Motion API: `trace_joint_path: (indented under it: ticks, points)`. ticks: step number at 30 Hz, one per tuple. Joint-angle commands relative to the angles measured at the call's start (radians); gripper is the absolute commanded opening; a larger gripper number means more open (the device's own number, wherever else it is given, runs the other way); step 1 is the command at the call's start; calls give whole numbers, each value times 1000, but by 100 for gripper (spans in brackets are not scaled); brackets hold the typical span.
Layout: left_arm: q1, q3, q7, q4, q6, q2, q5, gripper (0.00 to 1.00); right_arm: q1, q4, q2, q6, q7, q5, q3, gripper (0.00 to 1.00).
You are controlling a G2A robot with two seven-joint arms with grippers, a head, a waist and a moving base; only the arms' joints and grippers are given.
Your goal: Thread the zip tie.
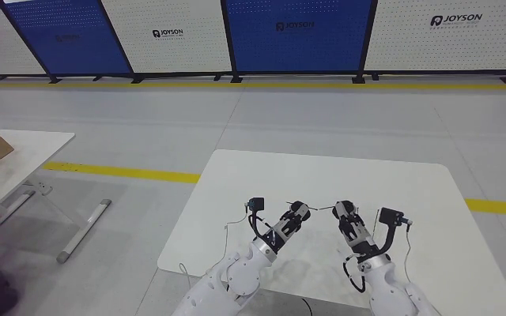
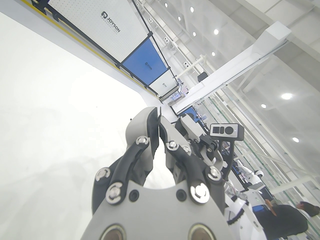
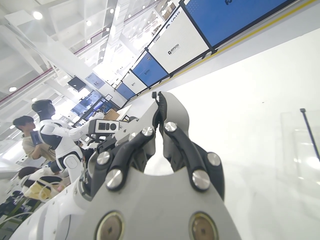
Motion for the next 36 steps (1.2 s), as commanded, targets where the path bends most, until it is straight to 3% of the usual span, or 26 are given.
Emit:
trace_joint_path:
  ticks: [1,17,36]
  points:
    - [0,0,0,0,0,0,0,0,5,6,-2,3,3,-1,-3,0]
    - [0,0,0,0,0,0,0,0,14,19,-10,-5,17,-9,-11,0]
    - [0,0,0,0,0,0,0,0,81,155,-38,-123,-5,113,-61,0]
